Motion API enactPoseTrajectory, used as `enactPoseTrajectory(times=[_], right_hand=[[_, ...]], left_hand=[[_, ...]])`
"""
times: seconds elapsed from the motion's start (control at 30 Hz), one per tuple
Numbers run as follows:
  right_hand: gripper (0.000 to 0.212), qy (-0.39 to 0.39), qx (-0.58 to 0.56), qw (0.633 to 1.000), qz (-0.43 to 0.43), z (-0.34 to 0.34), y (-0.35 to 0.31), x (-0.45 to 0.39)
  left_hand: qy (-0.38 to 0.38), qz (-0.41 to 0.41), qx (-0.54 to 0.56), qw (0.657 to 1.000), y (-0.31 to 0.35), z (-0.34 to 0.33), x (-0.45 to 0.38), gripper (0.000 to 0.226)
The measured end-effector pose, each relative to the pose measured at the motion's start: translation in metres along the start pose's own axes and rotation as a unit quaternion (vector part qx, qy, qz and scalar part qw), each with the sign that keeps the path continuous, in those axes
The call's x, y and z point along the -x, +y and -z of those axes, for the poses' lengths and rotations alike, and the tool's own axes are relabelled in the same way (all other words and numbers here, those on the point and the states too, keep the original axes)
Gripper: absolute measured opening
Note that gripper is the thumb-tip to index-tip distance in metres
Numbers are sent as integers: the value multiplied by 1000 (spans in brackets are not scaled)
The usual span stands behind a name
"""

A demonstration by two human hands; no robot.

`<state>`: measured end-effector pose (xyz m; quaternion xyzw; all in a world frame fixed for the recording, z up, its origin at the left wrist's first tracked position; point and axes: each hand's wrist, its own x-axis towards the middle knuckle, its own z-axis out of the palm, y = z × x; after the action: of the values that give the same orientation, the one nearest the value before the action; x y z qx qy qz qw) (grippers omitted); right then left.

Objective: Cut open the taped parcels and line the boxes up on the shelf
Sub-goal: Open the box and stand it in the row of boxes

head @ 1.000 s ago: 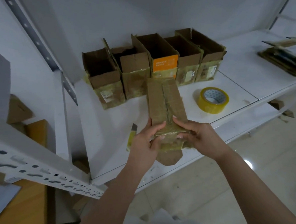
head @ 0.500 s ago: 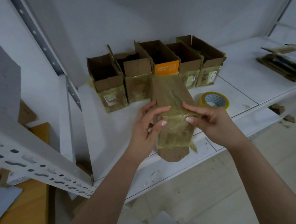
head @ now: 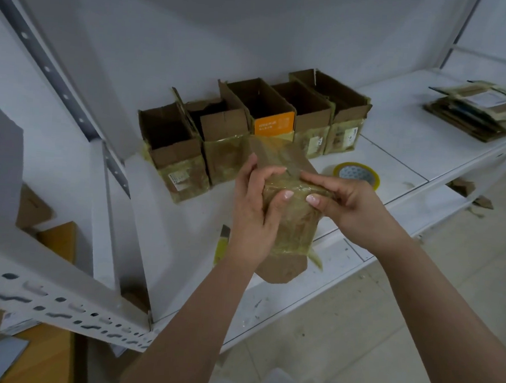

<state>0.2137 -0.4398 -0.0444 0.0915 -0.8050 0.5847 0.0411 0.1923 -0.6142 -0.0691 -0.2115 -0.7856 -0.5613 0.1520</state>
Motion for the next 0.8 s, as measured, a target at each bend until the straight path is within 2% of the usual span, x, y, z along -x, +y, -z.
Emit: enactPoseTrajectory(times=[0.1,0.17,0.33,0.47,0.6,0.73,0.8], right_hand=[[47,-19,-89,996,-23,8,4,3],[51,23,-127,991,-26,8,5,2],[47,106,-103,986,80,-24,-1,-4],[53,104,-120,982,104,-29,-2,-4],[58,116,-13,982,146,-28,4,-3],[43,159,159,964,141,-25,8,-5],[39,143,199,956,163,-22,10,-4]], left_hand=[[36,2,13,999,2,8,-4,12],[62,1,40,997,6,13,-8,10],[73,9,68,995,25,7,-5,9],[94,22,72,993,25,2,-3,11],[93,31,68,993,25,0,0,9],[94,38,44,994,19,0,3,7],[91,29,31,995,14,1,3,9]])
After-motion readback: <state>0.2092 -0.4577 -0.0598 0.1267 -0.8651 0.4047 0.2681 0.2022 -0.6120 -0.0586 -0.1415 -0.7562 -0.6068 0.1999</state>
